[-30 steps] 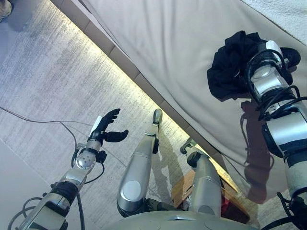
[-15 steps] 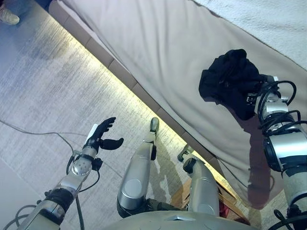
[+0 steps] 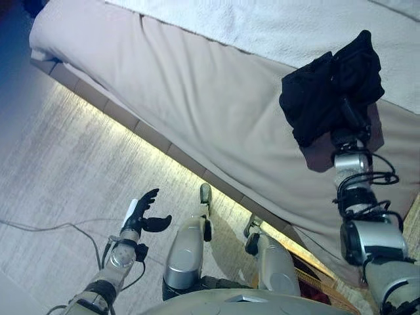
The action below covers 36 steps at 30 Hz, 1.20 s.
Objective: Pick up the clothes from the bed and place them into the basket
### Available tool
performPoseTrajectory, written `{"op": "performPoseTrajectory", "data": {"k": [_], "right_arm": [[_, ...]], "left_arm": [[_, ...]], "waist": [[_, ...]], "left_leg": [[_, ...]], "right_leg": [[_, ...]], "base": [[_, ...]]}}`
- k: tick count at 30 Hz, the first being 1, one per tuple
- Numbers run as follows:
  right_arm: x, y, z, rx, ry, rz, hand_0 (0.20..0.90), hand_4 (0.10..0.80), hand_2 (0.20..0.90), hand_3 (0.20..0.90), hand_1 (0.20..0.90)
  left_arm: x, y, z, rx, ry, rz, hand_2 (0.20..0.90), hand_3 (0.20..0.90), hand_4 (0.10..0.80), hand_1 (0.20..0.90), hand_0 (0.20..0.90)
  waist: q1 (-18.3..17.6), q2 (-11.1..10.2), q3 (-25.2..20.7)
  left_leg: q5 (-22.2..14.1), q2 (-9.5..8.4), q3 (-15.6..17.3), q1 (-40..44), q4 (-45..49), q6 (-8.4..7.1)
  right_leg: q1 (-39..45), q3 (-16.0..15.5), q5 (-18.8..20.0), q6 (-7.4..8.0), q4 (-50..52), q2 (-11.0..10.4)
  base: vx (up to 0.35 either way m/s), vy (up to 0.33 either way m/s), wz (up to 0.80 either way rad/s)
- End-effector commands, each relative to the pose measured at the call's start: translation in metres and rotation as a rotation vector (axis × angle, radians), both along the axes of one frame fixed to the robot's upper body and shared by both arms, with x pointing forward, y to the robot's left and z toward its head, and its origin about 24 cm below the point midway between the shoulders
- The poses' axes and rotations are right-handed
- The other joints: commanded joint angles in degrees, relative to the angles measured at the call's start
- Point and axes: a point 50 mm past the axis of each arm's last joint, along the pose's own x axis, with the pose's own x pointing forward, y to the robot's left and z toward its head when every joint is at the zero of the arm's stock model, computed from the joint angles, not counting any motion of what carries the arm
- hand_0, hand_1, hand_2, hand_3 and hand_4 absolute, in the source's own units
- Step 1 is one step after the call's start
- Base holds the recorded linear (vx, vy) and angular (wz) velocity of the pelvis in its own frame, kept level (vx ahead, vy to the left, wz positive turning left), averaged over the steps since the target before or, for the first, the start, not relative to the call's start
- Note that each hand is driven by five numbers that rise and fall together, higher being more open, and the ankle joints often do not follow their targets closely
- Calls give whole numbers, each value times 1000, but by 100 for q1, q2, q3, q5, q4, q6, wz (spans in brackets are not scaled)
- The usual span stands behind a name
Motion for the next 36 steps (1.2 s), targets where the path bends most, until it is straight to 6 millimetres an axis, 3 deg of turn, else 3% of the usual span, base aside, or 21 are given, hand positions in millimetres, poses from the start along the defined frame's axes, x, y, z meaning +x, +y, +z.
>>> {"op": "performPoseTrajectory", "data": {"k": [1,7,12,15,17,18,19,20,23,25,29,32,33,35,36], "right_arm": [[-16,1,22,-33,-267,-26,300,100,300,200,300],[-50,24,12,-36,-388,44,300,100,300,200,300],[-67,37,19,-61,-459,90,300,100,300,200,300],[-77,40,22,-82,-466,81,300,100,300,200,300],[-82,41,22,-97,-467,74,300,100,300,200,300],[-84,43,24,-120,-468,74,300,100,300,200,300],[-84,45,25,-131,-478,87,300,100,300,200,300],[-82,51,25,-115,-486,120,300,100,300,200,300],[-77,62,22,-68,-509,160,300,100,300,200,300],[-77,65,20,-42,-514,128,300,100,300,200,300],[-88,60,16,-1,-500,35,300,100,300,200,300],[-100,44,13,21,-492,-81,300,100,300,200,300],[-104,38,14,24,-497,-118,300,100,300,200,300],[-108,31,15,25,-497,-159,300,100,300,200,300],[-108,31,15,24,-497,-160,300,100,300,200,300]], "left_arm": [[-22,8,-7,46,10,28,900,900,800,900,900],[-32,0,-12,36,62,1,900,900,800,900,900],[-37,-2,-15,33,82,5,900,900,800,900,900],[-40,-2,-18,28,104,17,900,900,800,900,900],[-43,-4,-21,19,123,27,900,900,800,900,900],[-45,-5,-22,12,130,35,900,900,800,900,900],[-48,-6,-24,2,135,49,900,900,800,900,900],[-51,-7,-25,-7,140,83,900,900,800,900,900],[-59,-6,-29,-6,156,115,900,900,800,900,900],[-60,-4,-29,1,163,84,900,900,800,900,900],[-45,-2,-24,15,143,22,900,900,800,900,900],[-30,4,-19,49,145,-9,900,900,800,900,900],[-27,7,-18,66,148,-25,900,900,800,900,900],[-27,12,-18,87,167,-26,900,900,800,900,900],[-28,12,-18,88,168,-23,900,900,800,900,900]], "waist": [[-224,-322,-1329],[-509,-425,-1837],[-768,-533,-2041],[-907,-603,-2098],[-959,-651,-2123],[-948,-681,-2113],[-898,-707,-2115],[-800,-728,-2131],[-539,-686,-2201],[-521,-669,-2188],[-683,-616,-2189],[-889,-621,-2160],[-946,-646,-2129],[-946,-626,-2103],[-938,-624,-2101]], "left_leg": [[-307,225,32,48,-193,-381],[-207,323,236,402,-351,-406],[-234,483,391,640,-279,-443],[-228,574,383,705,-101,-468],[-145,620,168,659,250,-507],[-220,561,-127,645,440,-497],[-320,394,-556,617,560,-440],[-532,79,-1163,620,583,-311],[-861,-557,-2359,775,177,35],[-1064,-596,-2241,810,307,93],[-1038,-618,-1979,965,46,211],[-981,-705,-1746,1122,-338,337],[-1001,-762,-1650,1146,-394,354],[-1102,-789,-1446,1244,-484,347],[-1112,-791,-1420,1250,-488,346]], "right_leg": [[159,93,-218,126,-26,47],[608,277,-45,151,-484,131],[866,429,-60,133,-589,180],[968,567,-69,94,-639,227],[1018,706,-62,53,-659,264],[1061,809,-66,48,-674,256],[1063,949,-27,53,-700,242],[1064,1165,24,76,-728,230],[974,1771,144,189,-739,291],[942,1910,137,274,-663,207],[755,1907,283,504,-464,-37],[492,1946,686,779,-335,-342],[333,1855,955,840,-265,-512],[198,1427,1061,900,-226,-676],[182,1381,1090,906,-217,-692]], "base": [[48,-21,-11],[47,-16,-9],[-28,-10,-16],[-26,4,-19],[6,44,-24],[35,82,-43],[60,76,-61],[54,49,-86],[20,23,-141],[6,105,-153],[-55,179,-98],[-32,168,-65],[-33,151,-49],[-29,106,-26],[-85,73,-41]]}}
